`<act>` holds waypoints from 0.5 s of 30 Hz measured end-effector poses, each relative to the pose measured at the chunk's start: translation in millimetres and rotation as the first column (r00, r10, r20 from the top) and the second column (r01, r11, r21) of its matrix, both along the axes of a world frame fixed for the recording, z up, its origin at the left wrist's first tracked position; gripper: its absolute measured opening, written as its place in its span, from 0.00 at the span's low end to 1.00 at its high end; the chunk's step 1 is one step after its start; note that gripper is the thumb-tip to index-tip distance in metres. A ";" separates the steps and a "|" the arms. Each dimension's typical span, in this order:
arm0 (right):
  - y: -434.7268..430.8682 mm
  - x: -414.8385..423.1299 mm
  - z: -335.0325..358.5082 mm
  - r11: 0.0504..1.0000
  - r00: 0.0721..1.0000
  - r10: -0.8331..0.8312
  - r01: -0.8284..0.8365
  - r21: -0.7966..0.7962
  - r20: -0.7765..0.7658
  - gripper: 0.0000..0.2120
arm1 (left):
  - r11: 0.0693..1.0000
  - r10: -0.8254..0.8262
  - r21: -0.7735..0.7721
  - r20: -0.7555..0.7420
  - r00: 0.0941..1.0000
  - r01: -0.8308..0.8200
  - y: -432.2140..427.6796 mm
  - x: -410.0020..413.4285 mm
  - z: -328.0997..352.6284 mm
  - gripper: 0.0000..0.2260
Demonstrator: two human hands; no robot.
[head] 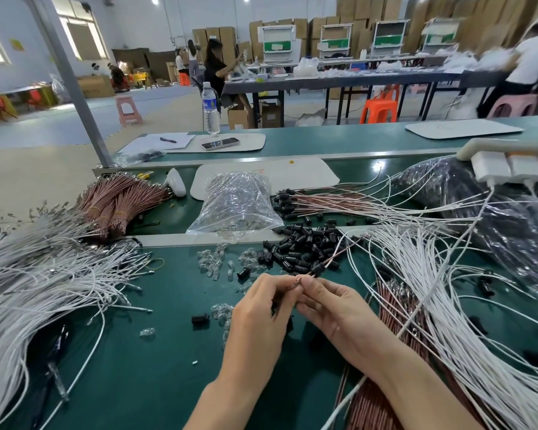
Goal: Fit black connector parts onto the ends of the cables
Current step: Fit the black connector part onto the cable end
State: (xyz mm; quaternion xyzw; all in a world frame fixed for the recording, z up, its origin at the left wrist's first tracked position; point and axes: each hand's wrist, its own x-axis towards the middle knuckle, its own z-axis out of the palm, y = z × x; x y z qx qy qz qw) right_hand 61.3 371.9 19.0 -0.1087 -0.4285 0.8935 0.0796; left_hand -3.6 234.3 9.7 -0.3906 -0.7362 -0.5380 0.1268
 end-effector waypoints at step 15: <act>-1.9 -0.2 5.3 0.995 0.995 -0.089 0.087 0.056 0.040 0.12 | 0.990 0.004 -0.137 -0.107 0.994 -0.019 -2.4 -1.4 2.4 0.05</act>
